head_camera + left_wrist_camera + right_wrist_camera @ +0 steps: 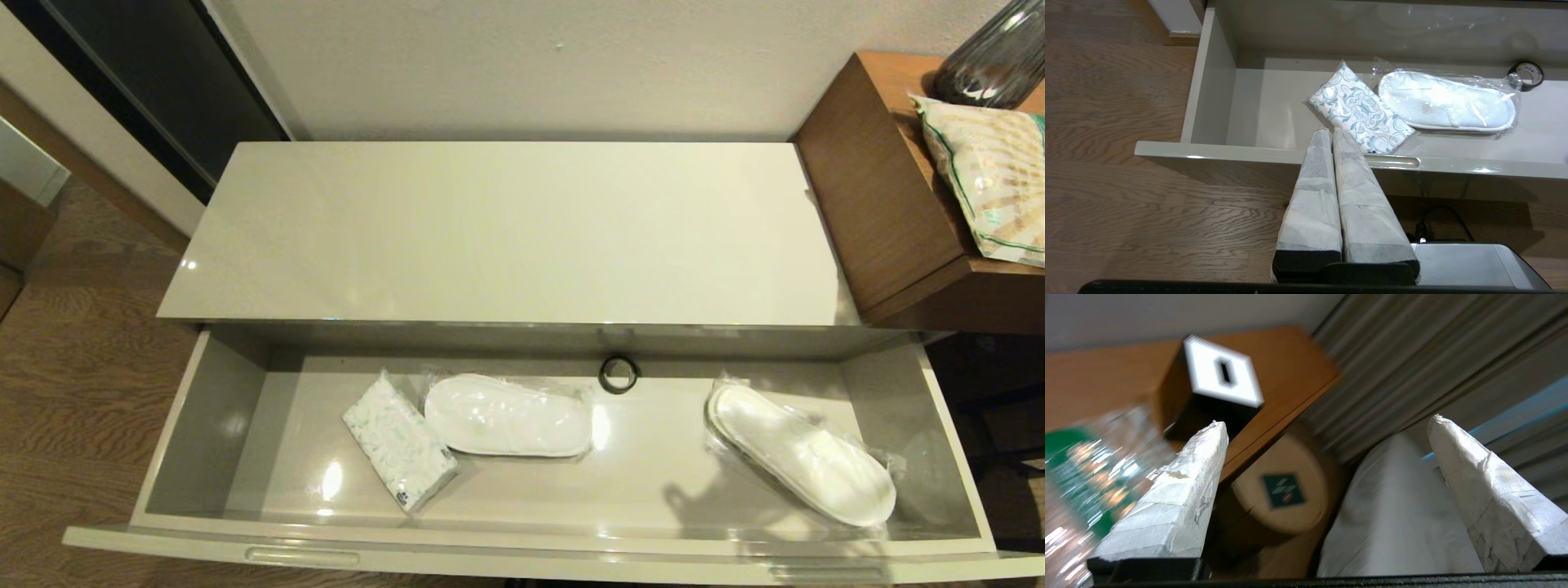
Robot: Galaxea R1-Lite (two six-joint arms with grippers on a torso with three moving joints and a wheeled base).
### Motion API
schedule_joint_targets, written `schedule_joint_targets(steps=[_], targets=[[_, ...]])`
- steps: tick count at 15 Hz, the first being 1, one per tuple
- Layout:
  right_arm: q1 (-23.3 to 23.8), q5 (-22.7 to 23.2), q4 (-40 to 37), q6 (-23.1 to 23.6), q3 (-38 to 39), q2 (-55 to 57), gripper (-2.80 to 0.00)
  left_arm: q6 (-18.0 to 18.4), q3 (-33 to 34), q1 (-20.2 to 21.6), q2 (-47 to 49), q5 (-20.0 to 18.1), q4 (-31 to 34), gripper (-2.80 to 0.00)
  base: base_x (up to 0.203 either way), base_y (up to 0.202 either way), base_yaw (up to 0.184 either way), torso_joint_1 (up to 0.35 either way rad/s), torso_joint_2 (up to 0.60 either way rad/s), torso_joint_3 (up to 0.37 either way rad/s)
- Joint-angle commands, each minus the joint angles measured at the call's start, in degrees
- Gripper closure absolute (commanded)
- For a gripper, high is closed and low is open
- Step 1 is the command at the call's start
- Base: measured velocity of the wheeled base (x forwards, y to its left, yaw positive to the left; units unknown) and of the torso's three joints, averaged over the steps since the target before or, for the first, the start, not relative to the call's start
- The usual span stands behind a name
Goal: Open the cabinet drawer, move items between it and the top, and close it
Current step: Close the drawer
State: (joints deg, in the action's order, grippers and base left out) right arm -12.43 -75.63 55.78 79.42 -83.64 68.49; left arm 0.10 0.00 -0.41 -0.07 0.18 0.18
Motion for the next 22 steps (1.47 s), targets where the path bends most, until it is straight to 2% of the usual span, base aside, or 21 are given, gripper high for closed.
schedule_joint_targets(steps=[1,2,4,5,6,7,9,12,14,17,19,22], targets=[[13.71,17.00,-12.66,-19.32,2.93,-2.67,-2.80,-0.01,0.00,-0.02,0.07,-0.01,-0.01,0.00,0.000,0.000,0.000,0.000,0.00,0.000],[18.18,27.28,-26.10,-31.91,2.65,-3.76,-2.80,-0.01,0.00,-0.02,0.07,-0.01,-0.09,0.00,0.000,0.000,0.000,0.000,0.00,0.000],[26.18,52.89,-55.76,-53.25,0.41,-6.99,-2.80,-0.01,0.00,-0.02,0.07,-0.01,-0.01,0.00,0.000,0.000,0.000,0.000,0.00,0.000],[28.49,61.68,-67.49,-63.61,-0.42,-9.40,-2.80,-0.01,0.00,-0.02,0.07,-0.01,-0.01,0.00,0.000,0.000,0.000,0.000,0.00,0.000],[28.55,65.81,-76.12,-70.83,-0.57,-12.74,-2.80,-0.01,0.00,-0.02,0.07,-0.01,-0.01,0.00,0.000,0.000,0.000,0.000,0.00,0.000],[26.40,67.49,-81.46,-74.22,-0.28,-15.59,-2.80,-0.01,0.00,-0.02,0.07,-0.01,-0.02,0.00,0.000,0.000,0.000,0.000,0.00,0.000],[19.75,69.74,-90.79,-78.52,1.71,-21.04,-2.80,-0.01,0.00,-0.02,0.07,-0.01,-0.01,0.00,0.000,0.000,0.000,0.000,0.00,0.000],[17.12,73.07,-95.25,-78.43,11.60,-32.25,-2.80,-0.01,0.00,-0.02,0.07,-0.01,-0.01,0.00,0.000,0.000,0.000,0.000,0.00,0.000],[16.64,73.73,-93.73,-78.11,20.12,-38.02,-2.80,-0.01,0.00,-0.02,0.07,-0.01,-0.09,0.00,0.000,0.000,0.000,0.000,0.00,0.000],[16.80,73.88,-76.37,-77.37,35.65,-42.28,-2.80,-0.01,0.00,-0.02,0.07,-0.01,-0.01,0.00,0.000,0.000,0.000,0.000,0.00,0.000],[16.82,73.96,-64.33,-76.20,49.69,-45.66,-2.80,-0.01,0.00,-0.02,0.07,-0.01,-0.01,0.00,0.000,0.000,0.000,0.000,0.00,0.000],[16.75,74.57,-53.78,-75.45,66.51,-51.40,-2.80,-0.01,0.00,-0.02,0.07,-0.01,-0.01,0.00,0.000,0.000,0.000,0.000,0.00,0.000]])
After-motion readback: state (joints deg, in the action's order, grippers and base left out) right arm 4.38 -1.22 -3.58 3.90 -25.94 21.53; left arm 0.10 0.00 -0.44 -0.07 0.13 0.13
